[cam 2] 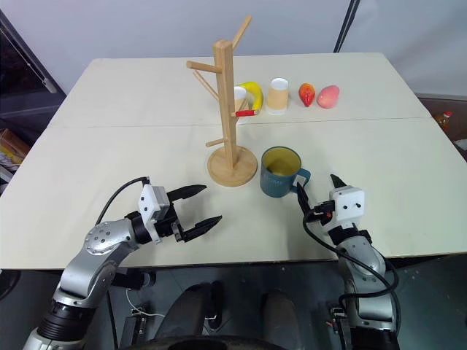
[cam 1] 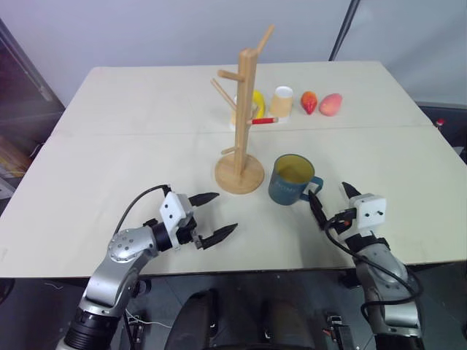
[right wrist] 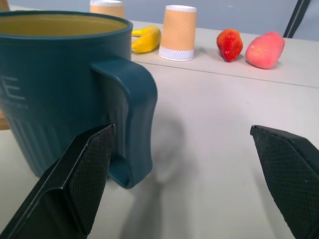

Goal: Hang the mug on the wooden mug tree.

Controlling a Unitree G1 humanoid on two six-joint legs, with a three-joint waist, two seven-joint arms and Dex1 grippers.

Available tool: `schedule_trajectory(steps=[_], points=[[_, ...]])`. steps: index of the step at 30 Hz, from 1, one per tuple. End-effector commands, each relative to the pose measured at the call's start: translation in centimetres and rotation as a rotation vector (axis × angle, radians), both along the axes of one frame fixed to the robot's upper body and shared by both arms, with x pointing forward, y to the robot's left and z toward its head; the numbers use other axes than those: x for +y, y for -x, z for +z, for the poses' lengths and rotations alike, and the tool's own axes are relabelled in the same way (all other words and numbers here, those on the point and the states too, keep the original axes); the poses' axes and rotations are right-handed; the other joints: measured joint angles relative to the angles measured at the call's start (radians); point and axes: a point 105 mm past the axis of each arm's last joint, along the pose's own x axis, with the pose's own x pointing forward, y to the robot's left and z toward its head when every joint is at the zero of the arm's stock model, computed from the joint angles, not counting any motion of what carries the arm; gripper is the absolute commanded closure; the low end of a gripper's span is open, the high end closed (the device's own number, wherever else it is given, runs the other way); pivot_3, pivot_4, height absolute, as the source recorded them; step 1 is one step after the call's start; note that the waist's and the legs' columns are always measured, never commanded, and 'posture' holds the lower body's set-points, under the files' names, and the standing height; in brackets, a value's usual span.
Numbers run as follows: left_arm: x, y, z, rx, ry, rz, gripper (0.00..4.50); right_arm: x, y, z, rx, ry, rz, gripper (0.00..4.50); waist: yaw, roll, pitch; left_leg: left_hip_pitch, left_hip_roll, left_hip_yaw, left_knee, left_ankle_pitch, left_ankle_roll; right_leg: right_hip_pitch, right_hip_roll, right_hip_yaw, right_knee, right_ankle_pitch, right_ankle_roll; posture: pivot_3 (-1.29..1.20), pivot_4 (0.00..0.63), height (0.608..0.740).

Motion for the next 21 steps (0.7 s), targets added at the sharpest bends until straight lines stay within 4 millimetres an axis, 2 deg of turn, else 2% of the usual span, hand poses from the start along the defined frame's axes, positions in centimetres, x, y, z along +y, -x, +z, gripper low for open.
schedule_trajectory(steps=[1,10,12,14,19,20,21], points=[[-0.6,0.4,1.2,-0.045,0.016,-0.024,0.0,-0.2,-0.3,0.6,-0.031,0.013,-0.014,0.01,0.0,0.0,0.0,0.0,0.0,0.0,0.0,0.0,0.0,0.0,0.0,0.0,0.0,0.0,0.0,0.0,0.15,0.74],[-0.8,0.5,1.3,-0.048,0.017,-0.025,0.0,0.0,-1.1,-0.1,-0.017,0.006,-0.028,0.01,0.0,0.0,0.0,0.0,0.0,0.0,0.0,0.0,0.0,0.0,0.001,0.0,0.0,0.0,0.0,0.0,0.15,0.74],[-0.8,0.6,1.3,-0.048,0.017,-0.029,0.0,0.2,-1.2,-0.1,-0.017,-0.001,-0.02,0.53,0.0,0.0,0.0,0.0,0.0,0.0,0.0,0.0,0.0,0.0,0.001,0.0,0.0,0.0,0.0,0.0,0.15,0.74],[-0.8,0.6,1.4,-0.048,0.017,-0.03,0.0,0.5,-1.3,-0.1,-0.019,-0.012,-0.004,1.29,-0.001,0.0,0.0,0.0,0.0,0.0,0.0,0.0,0.0,0.0,0.001,0.0,0.0,0.0,0.0,0.0,0.15,0.74],[-0.8,0.6,1.4,-0.05,0.019,-0.028,0.0,1.5,-1.2,0.1,-0.022,-0.053,0.055,3.86,0.0,0.0,0.0,0.0,0.0,0.0,0.0,0.0,0.0,0.0,0.001,-0.001,0.001,0.0,0.0,0.0,0.15,0.74],[-0.8,0.6,1.4,-0.05,0.019,-0.027,0.0,1.7,-1.1,0.2,-0.025,-0.061,0.067,4.26,0.0,0.0,0.0,0.0,0.0,0.0,0.0,0.0,0.0,0.0,0.001,-0.001,0.001,0.0,0.0,0.0,0.15,0.74],[-0.8,0.6,1.4,-0.05,0.019,-0.027,0.0,1.8,-1.0,0.4,-0.03,-0.071,0.079,4.46,-0.001,0.0,0.0,0.0,0.0,0.0,0.0,0.0,0.0,0.0,0.001,-0.001,0.001,0.0,0.0,0.0,0.15,0.74]])
